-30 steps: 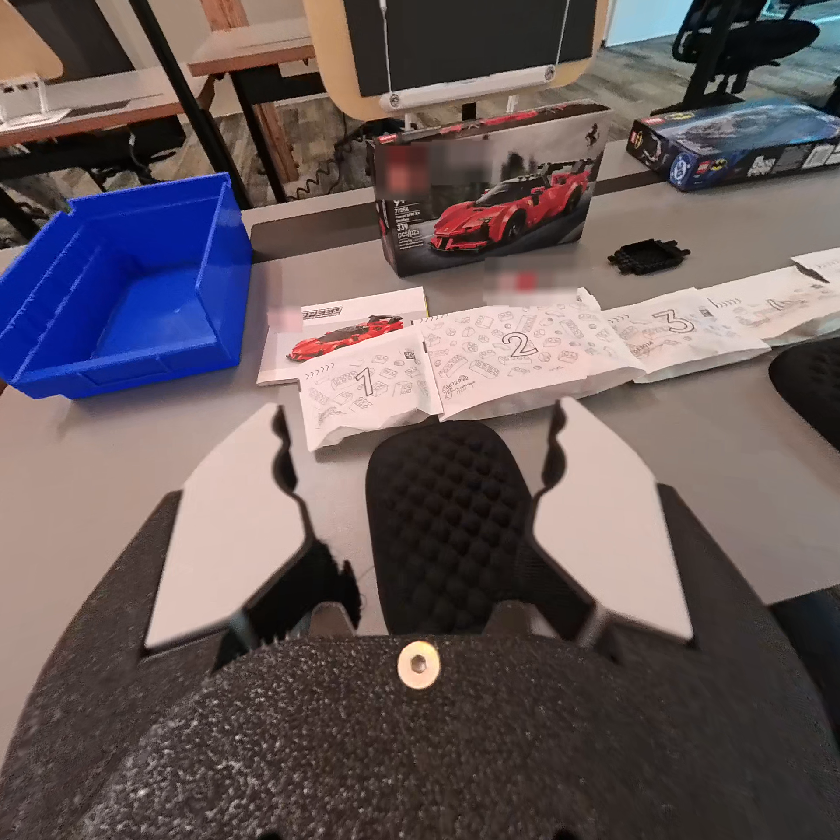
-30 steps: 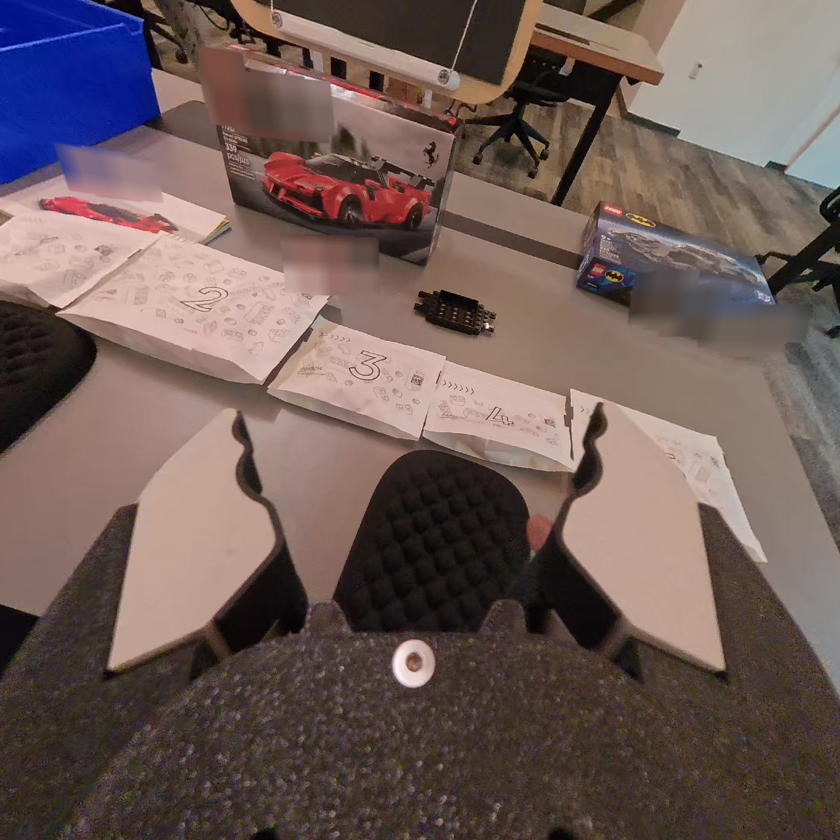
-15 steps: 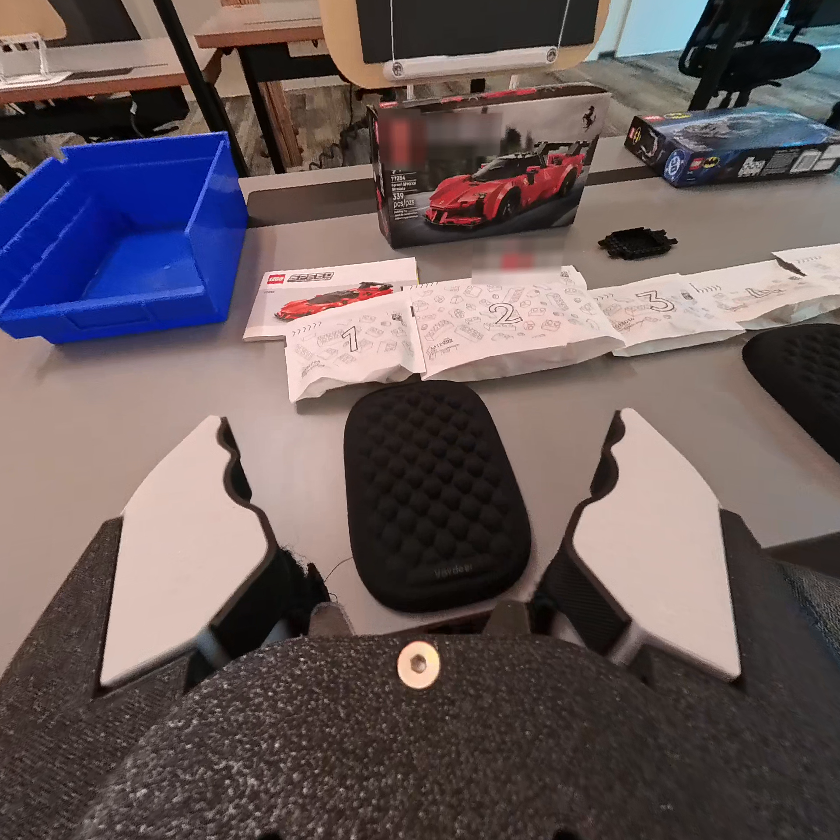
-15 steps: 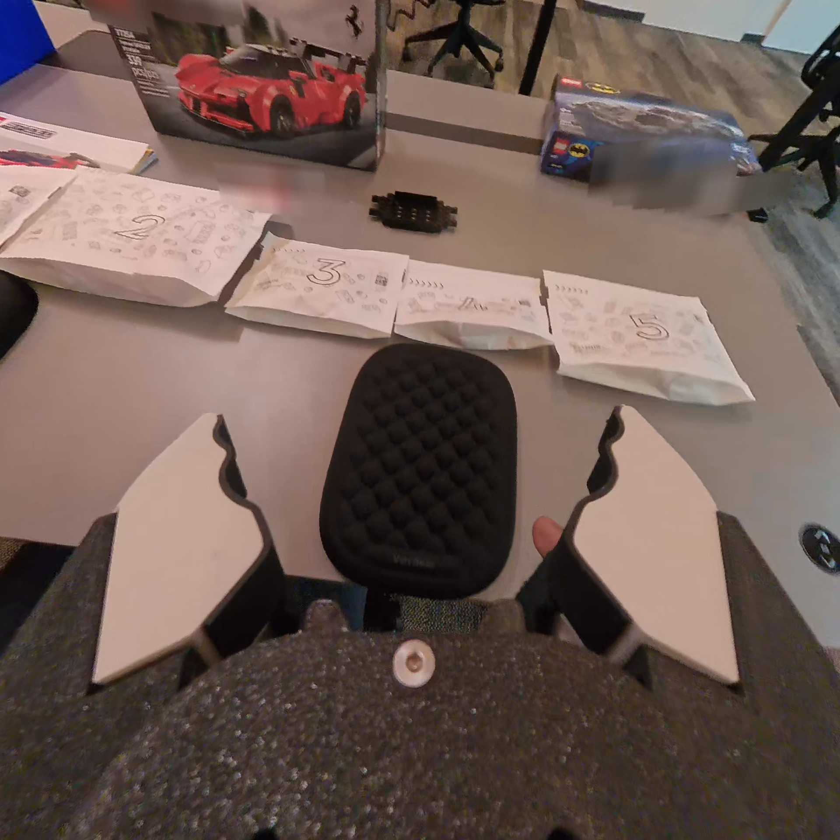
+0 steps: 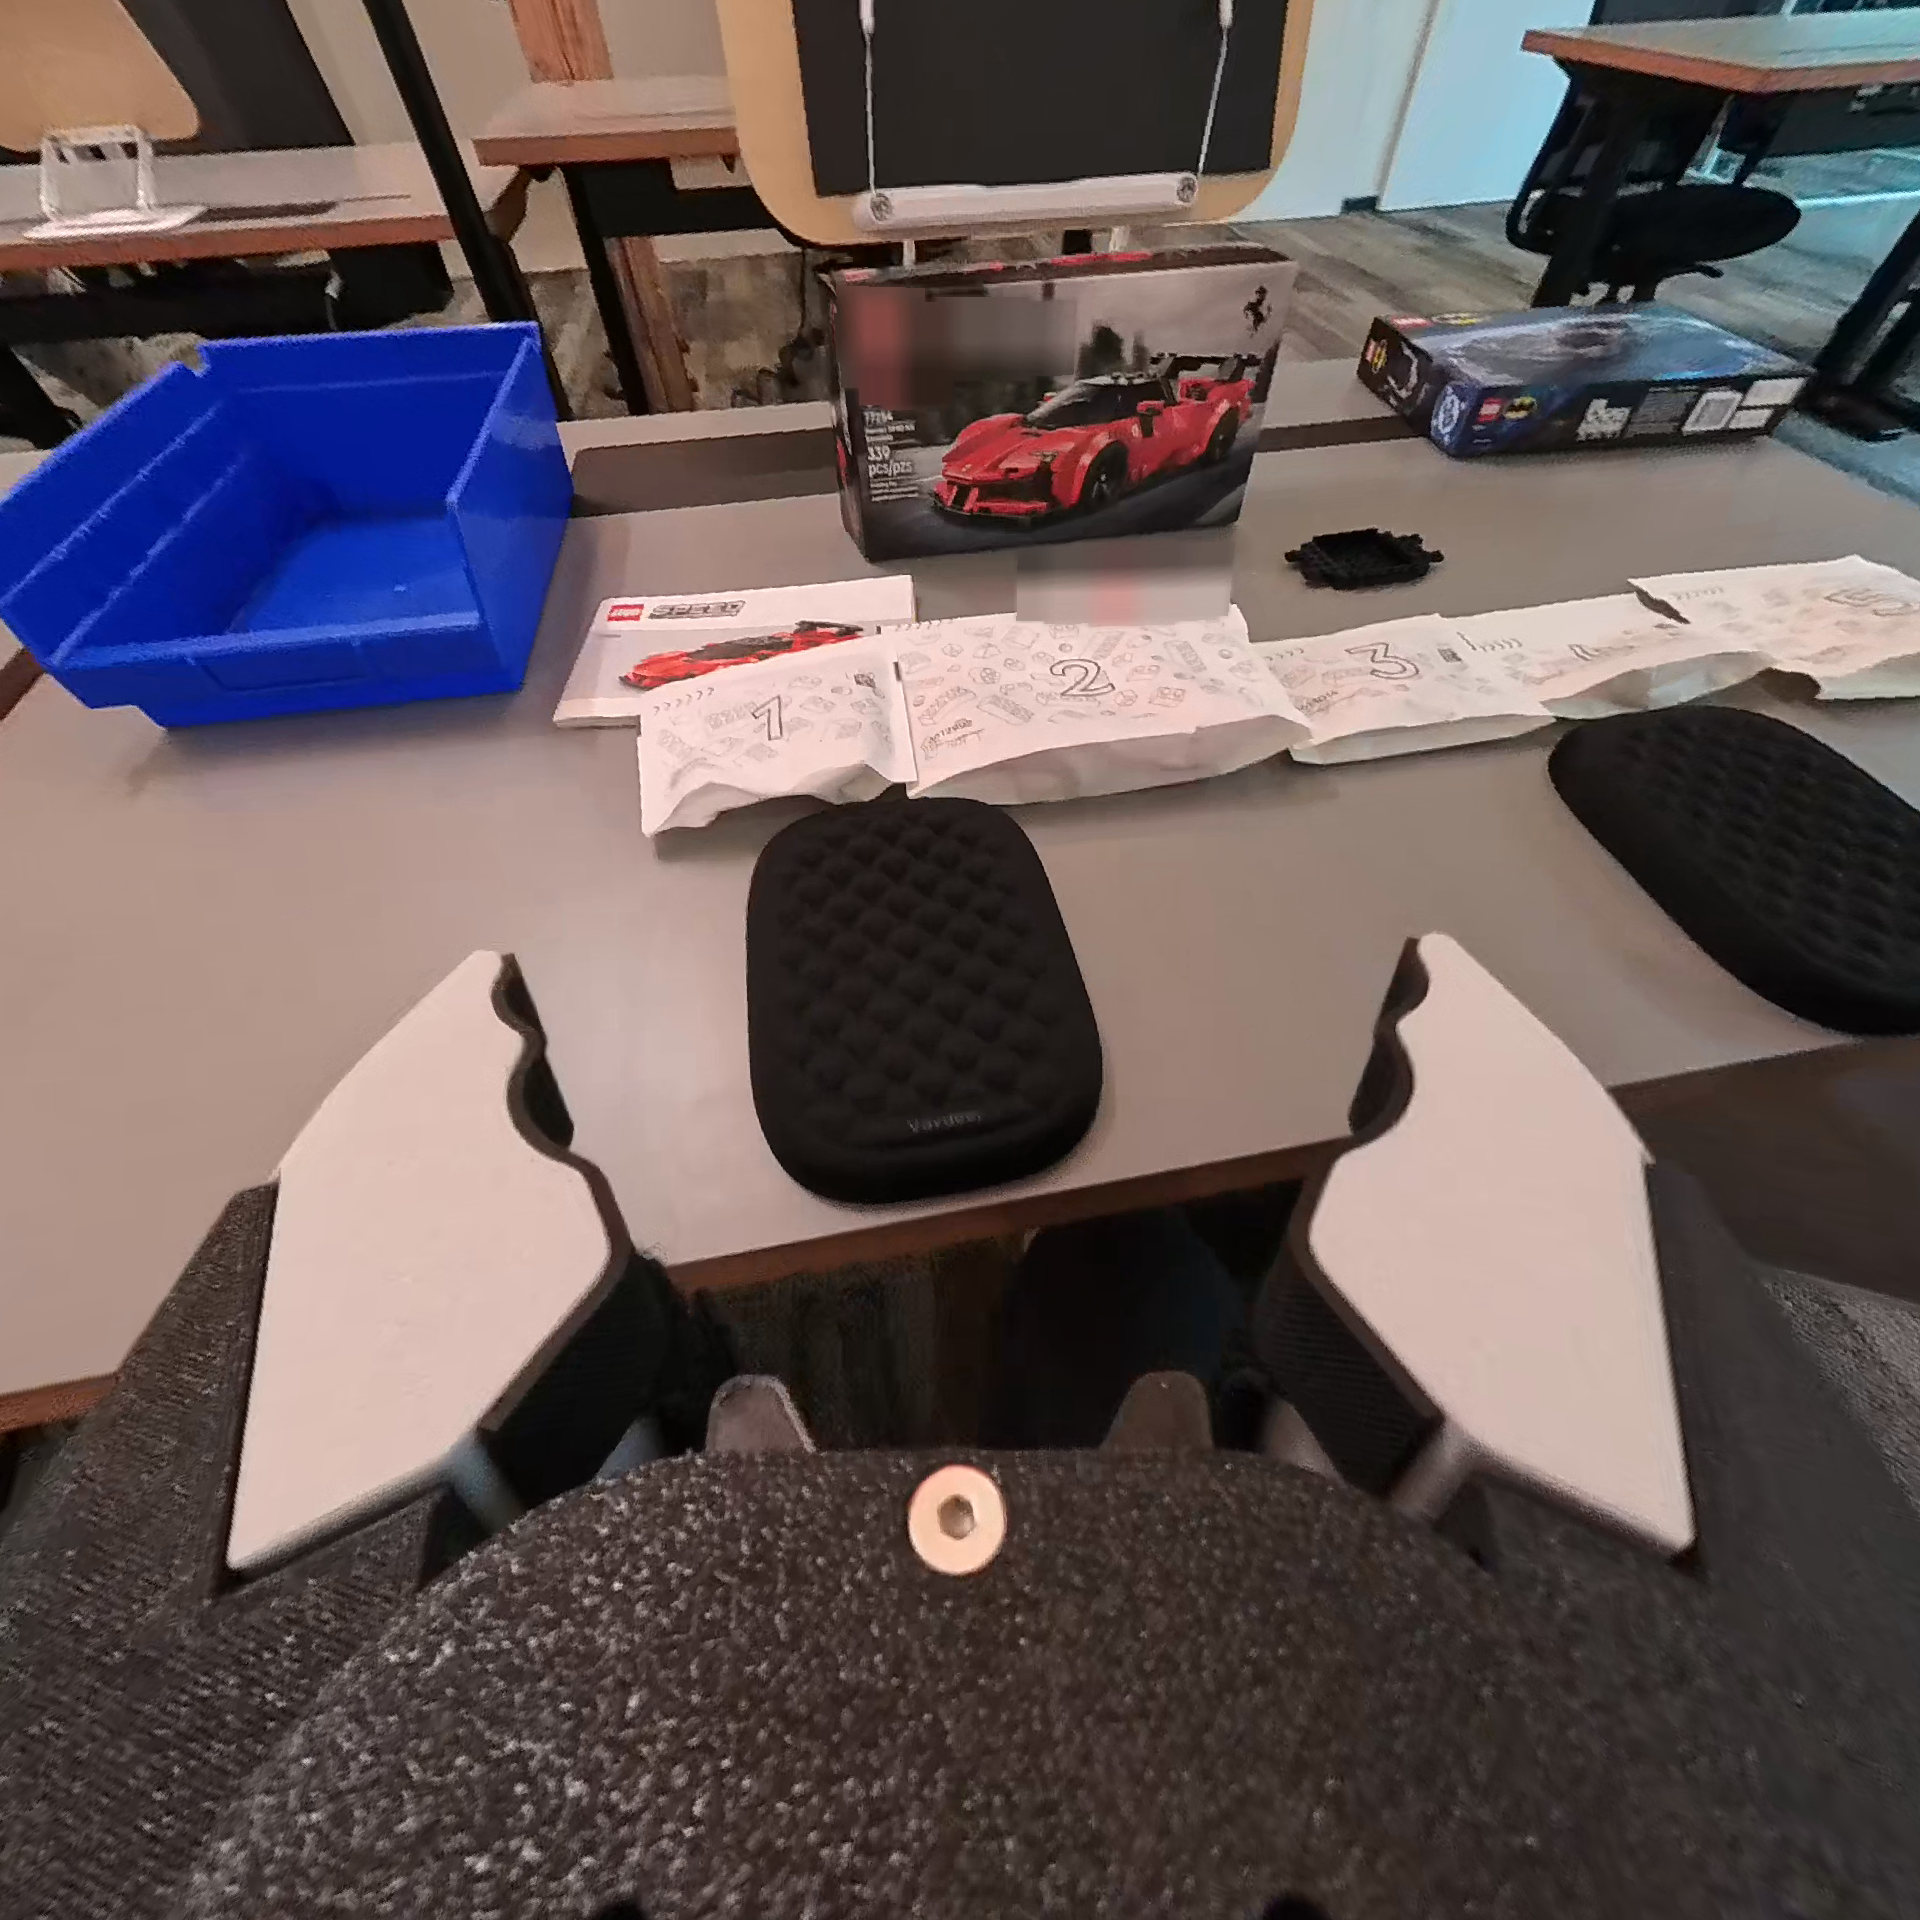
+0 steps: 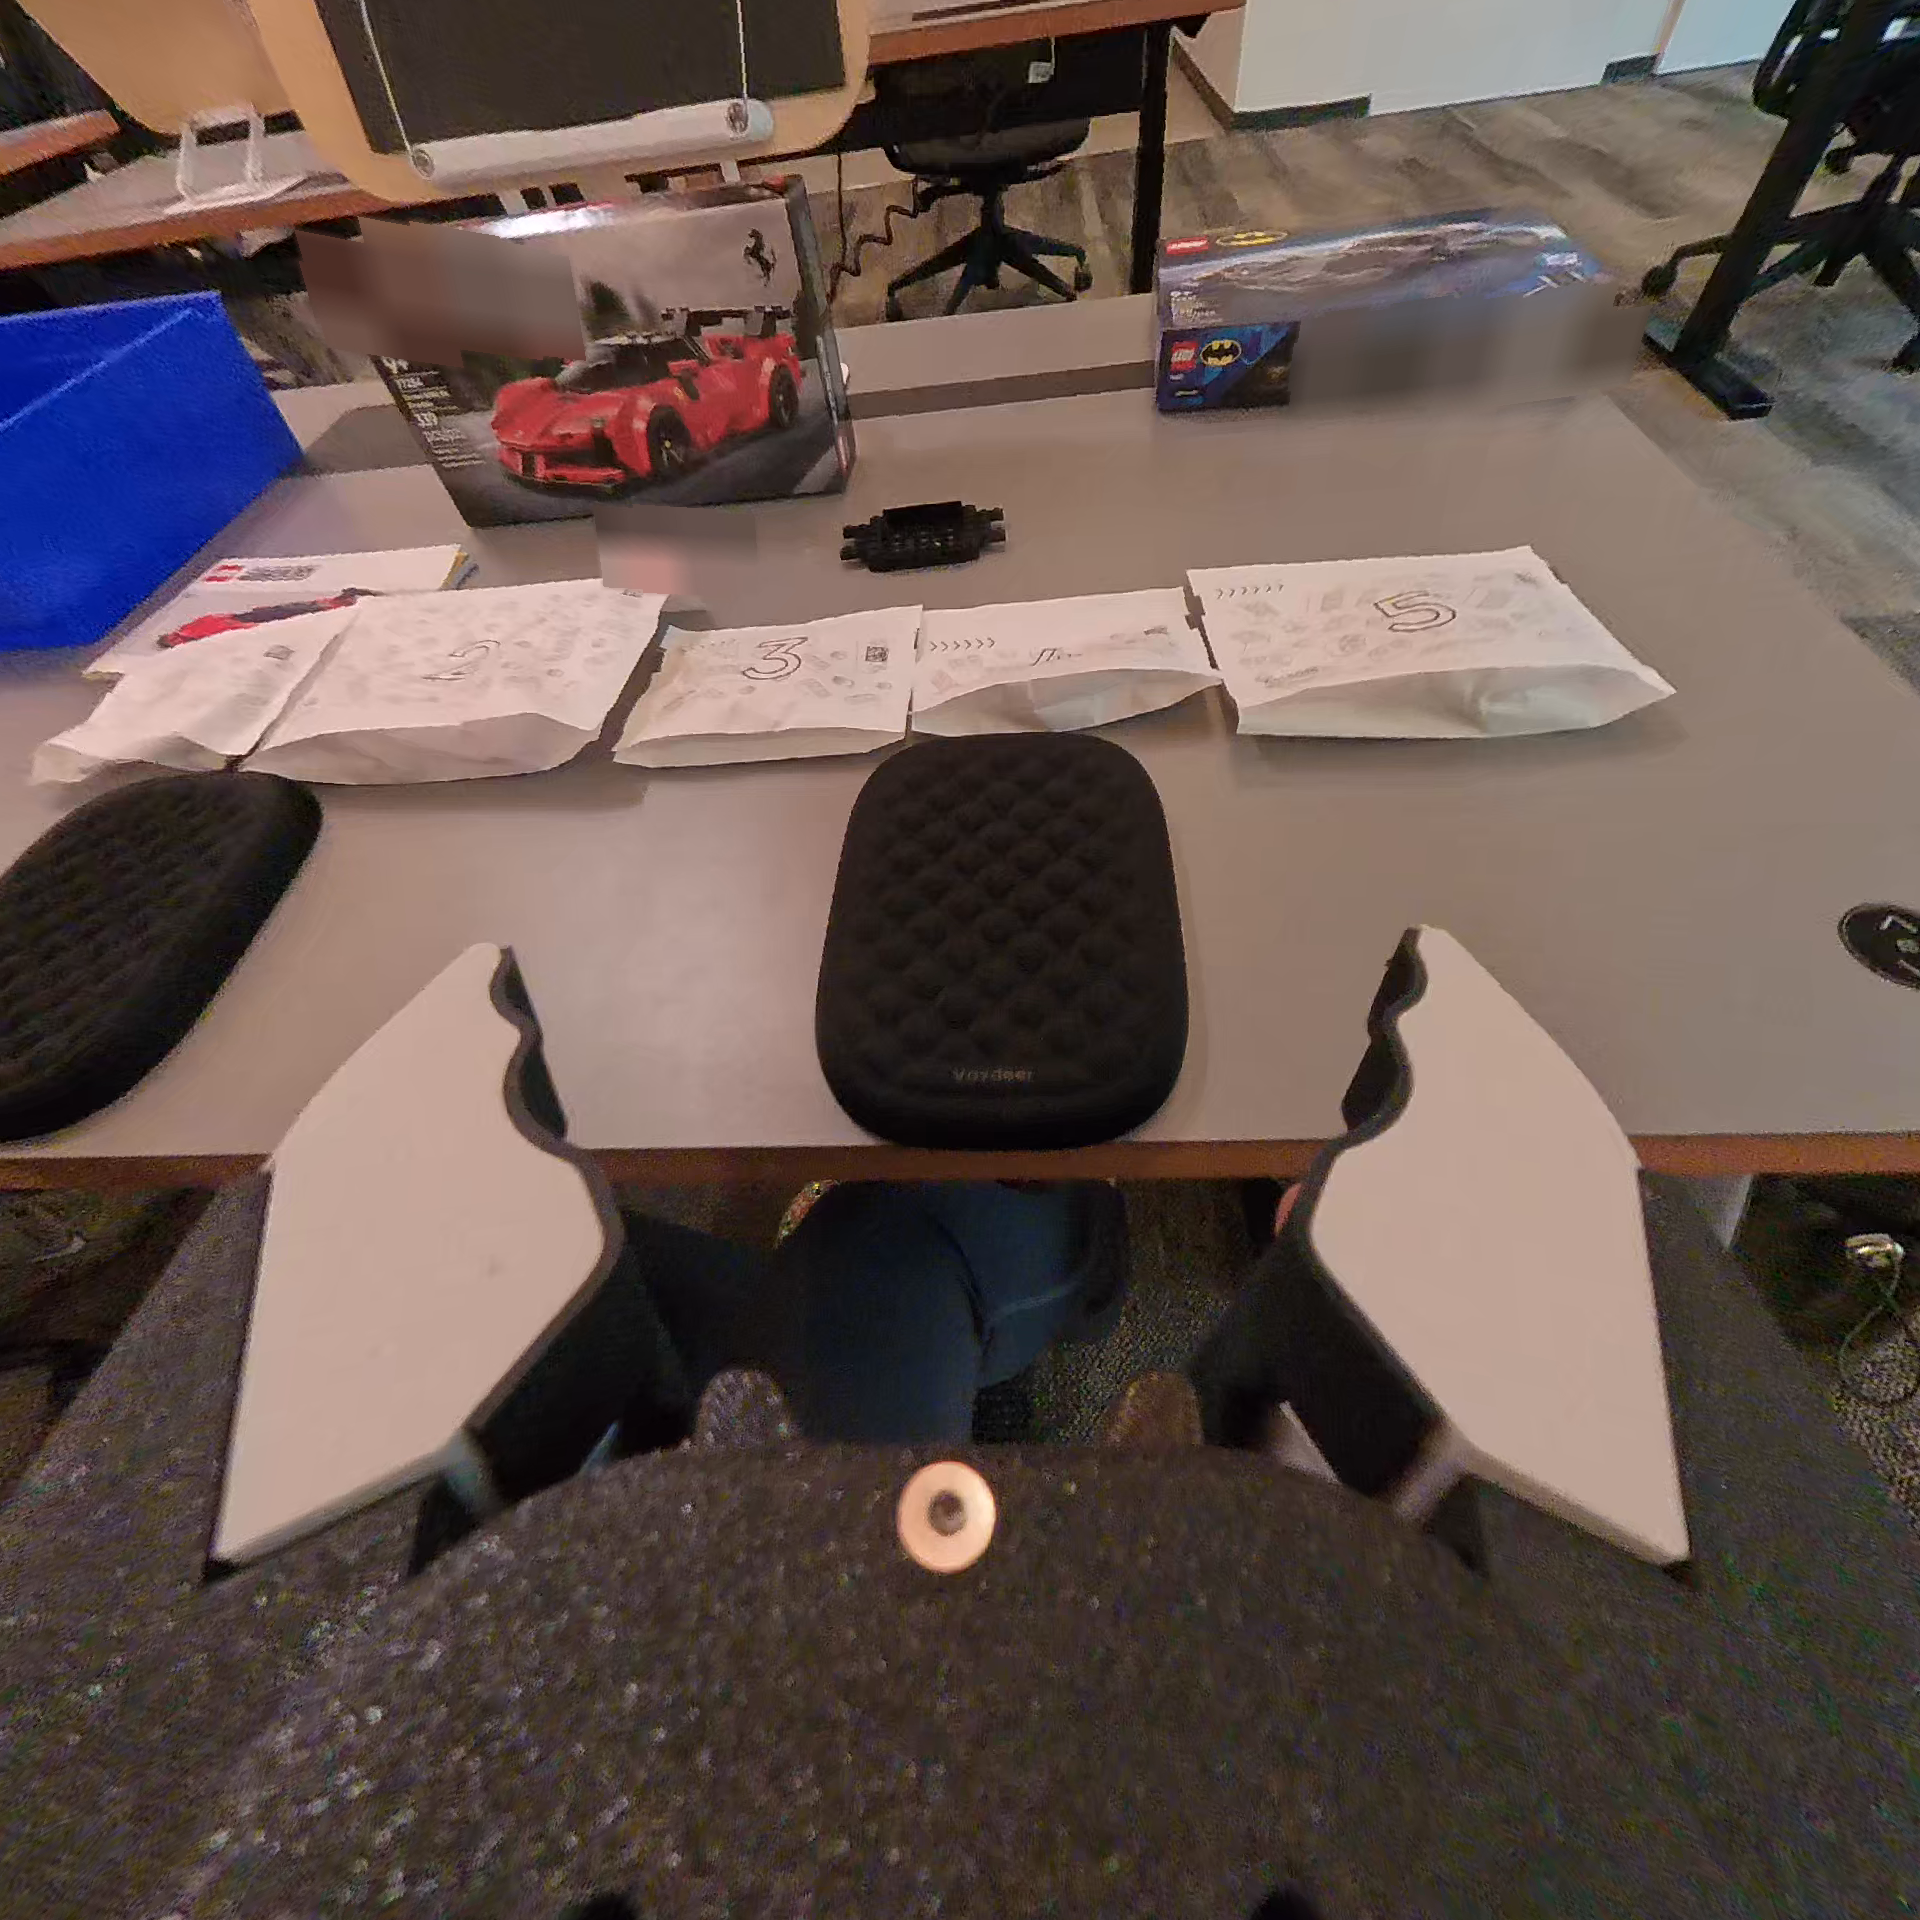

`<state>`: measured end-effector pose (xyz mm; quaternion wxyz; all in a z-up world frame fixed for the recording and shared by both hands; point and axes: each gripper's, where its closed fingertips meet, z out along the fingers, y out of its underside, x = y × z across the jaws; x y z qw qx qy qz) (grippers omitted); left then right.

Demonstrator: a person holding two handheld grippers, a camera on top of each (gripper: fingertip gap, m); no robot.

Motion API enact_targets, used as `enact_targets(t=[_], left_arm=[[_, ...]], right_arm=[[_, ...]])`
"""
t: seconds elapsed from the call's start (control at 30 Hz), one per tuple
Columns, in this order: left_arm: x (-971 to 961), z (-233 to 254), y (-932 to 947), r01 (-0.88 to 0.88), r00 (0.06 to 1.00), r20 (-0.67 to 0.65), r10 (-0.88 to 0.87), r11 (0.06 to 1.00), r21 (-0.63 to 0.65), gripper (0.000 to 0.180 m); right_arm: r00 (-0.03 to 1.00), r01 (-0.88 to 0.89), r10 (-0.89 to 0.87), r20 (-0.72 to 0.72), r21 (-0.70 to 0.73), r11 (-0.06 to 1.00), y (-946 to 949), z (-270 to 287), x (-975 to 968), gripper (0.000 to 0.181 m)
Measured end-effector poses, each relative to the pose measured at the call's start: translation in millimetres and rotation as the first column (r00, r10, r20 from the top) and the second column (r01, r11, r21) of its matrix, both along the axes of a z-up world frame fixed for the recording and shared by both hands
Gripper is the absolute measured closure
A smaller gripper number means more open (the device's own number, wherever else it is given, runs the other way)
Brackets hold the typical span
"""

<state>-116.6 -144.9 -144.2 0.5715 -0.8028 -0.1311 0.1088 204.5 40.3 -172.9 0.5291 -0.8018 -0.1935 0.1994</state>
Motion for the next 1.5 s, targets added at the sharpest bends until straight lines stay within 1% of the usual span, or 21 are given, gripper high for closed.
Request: enact_targets(t=[0.17,0.3,0.37,0.57,0.8,1.1,1.4,1.5], left_arm=[[11.7,3.1,-3.4,0.022,1.000,0.006,-0.022,1.000,0.019,0.033],[17.1,3.9,2.2,0.029,0.999,0.022,-0.030,0.999,0.038,0.034],[18.7,4.8,3.5,0.025,0.999,0.026,-0.026,0.999,0.041,0.034],[27.3,3.0,11.1,0.004,0.999,0.043,-0.007,0.998,0.056,0.037],[41.5,8.6,21.2,0.005,1.000,0.025,-0.007,0.997,0.077,0.041],[42.9,9.9,20.1,0.009,1.000,0.028,-0.011,0.997,0.082,0.044],[44.3,13.5,19.7,0.017,1.000,0.017,-0.018,0.996,0.089,0.048],[42.3,15.9,18.0,0.014,1.000,0.004,-0.014,0.996,0.093,0.047]], right_arm=[[1.000,0.017,-0.018,0.016,0.026,1.000,-10.5,6.6,11.7,0.035],[0.994,0.032,-0.039,0.105,0.074,0.997,-13.7,10.9,15.3,0.035],[0.991,0.027,-0.037,0.125,0.084,0.996,-13.0,12.1,12.7,0.035],[0.992,0.006,-0.019,0.122,0.105,0.995,-10.8,17.0,-6.9,0.035],[0.991,-0.021,-0.003,0.133,0.177,0.984,-15.0,28.1,-35.8,0.035],[0.992,-0.044,0.023,0.120,0.177,0.983,-20.4,27.4,-42.0,0.036],[0.992,-0.026,0.004,0.126,0.175,0.984,-16.9,27.4,-34.5,0.038],[0.992,-0.020,-0.003,0.128,0.177,0.984,-16.9,28.1,-32.9,0.039]])
